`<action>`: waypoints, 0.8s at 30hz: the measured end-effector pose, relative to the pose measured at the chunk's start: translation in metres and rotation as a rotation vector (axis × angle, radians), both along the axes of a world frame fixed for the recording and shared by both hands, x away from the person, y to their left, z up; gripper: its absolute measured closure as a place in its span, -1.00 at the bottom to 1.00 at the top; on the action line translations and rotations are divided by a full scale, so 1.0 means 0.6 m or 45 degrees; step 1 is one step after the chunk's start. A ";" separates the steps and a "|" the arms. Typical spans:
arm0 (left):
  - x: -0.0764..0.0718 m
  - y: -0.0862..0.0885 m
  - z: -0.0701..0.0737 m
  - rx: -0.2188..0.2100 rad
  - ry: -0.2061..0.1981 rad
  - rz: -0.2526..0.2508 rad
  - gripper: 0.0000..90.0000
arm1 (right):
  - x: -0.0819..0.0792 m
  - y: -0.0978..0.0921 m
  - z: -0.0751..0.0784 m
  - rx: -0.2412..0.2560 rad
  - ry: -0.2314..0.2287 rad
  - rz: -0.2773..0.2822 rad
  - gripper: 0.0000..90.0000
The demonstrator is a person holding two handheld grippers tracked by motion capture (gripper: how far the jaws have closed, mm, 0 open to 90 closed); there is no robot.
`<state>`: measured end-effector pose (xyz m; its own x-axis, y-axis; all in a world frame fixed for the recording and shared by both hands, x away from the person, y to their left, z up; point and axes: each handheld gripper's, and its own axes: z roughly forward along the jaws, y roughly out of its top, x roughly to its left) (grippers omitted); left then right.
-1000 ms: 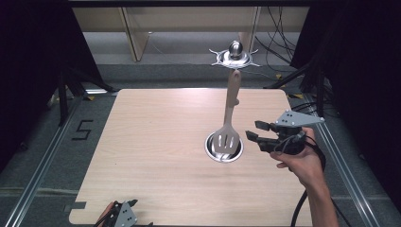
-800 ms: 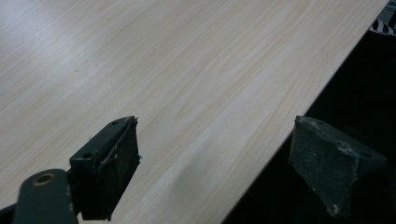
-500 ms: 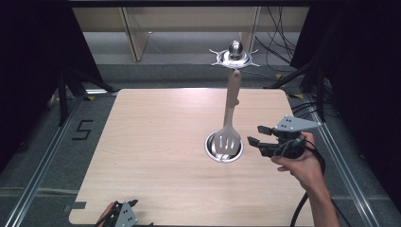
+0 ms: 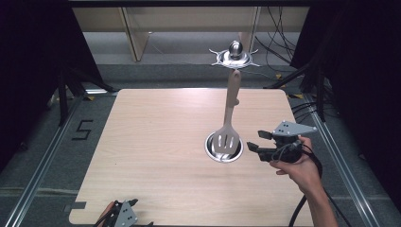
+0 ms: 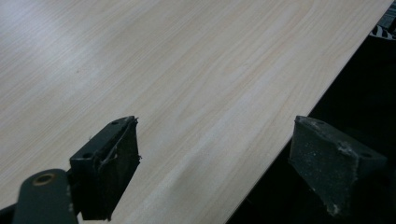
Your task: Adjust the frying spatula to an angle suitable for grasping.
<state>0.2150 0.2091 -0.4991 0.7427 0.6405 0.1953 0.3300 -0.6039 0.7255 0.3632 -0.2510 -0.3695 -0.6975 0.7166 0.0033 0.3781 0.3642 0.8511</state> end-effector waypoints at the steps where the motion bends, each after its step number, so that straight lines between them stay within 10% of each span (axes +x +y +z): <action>1: 0.001 0.002 0.002 0.022 0.003 -0.022 -0.67 | 0.000 0.000 -0.002 -0.007 -0.009 0.004 -0.12; 24: 0.001 0.001 0.001 0.000 0.006 0.000 -0.67 | -0.005 0.000 -0.056 -0.067 0.107 0.014 -0.16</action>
<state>0.2156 0.2096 -0.4987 0.7438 0.6404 0.1915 0.3335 -0.6039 0.7239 0.3602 -0.2508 -0.4033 -0.7041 0.7097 0.0249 0.4434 0.4120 0.7960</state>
